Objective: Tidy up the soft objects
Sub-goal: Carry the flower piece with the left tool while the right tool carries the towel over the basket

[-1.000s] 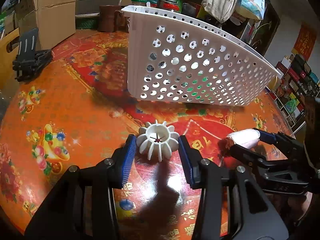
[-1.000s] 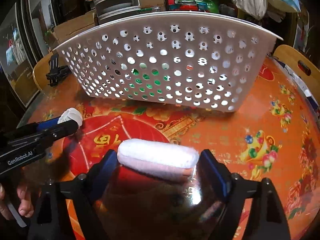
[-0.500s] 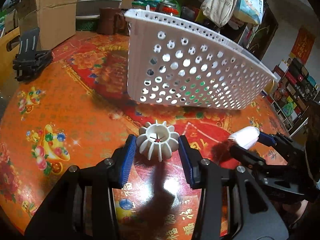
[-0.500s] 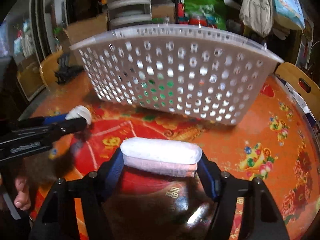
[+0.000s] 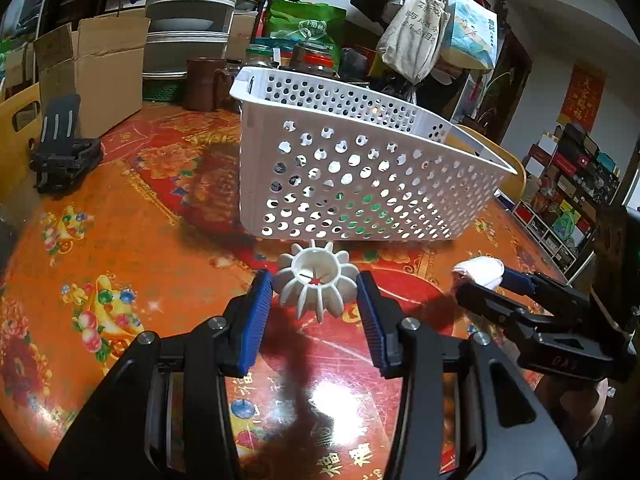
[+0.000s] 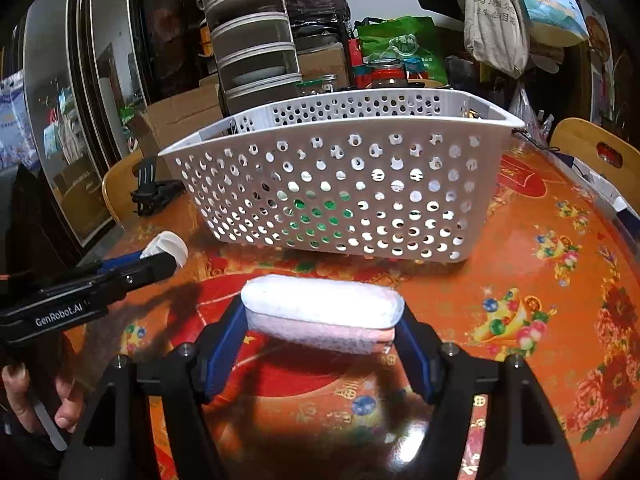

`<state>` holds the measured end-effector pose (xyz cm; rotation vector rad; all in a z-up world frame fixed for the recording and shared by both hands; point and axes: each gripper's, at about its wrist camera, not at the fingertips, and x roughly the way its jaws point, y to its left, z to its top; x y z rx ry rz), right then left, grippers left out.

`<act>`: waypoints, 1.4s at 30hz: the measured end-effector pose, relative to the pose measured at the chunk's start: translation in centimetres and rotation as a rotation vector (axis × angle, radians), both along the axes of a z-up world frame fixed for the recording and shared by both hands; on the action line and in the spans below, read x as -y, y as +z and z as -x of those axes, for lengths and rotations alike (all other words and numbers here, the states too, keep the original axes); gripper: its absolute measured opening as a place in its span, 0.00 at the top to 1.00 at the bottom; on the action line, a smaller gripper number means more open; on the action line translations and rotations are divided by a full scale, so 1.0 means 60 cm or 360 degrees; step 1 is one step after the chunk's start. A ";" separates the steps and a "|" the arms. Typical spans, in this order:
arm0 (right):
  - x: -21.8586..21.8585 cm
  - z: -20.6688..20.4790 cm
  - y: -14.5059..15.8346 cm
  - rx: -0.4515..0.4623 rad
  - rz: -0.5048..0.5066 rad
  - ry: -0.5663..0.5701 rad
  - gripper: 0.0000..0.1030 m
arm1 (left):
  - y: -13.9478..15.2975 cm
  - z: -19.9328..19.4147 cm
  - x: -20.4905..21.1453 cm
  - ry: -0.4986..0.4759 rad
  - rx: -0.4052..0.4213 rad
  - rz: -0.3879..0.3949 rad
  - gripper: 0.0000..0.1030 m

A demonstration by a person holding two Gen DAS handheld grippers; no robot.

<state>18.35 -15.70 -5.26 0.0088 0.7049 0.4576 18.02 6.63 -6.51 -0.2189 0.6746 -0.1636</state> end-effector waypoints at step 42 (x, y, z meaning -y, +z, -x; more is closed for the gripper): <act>0.076 -0.012 0.249 0.0348 0.0027 -0.0001 0.32 | 0.242 -0.008 0.052 -0.0046 0.0224 -0.0192 0.61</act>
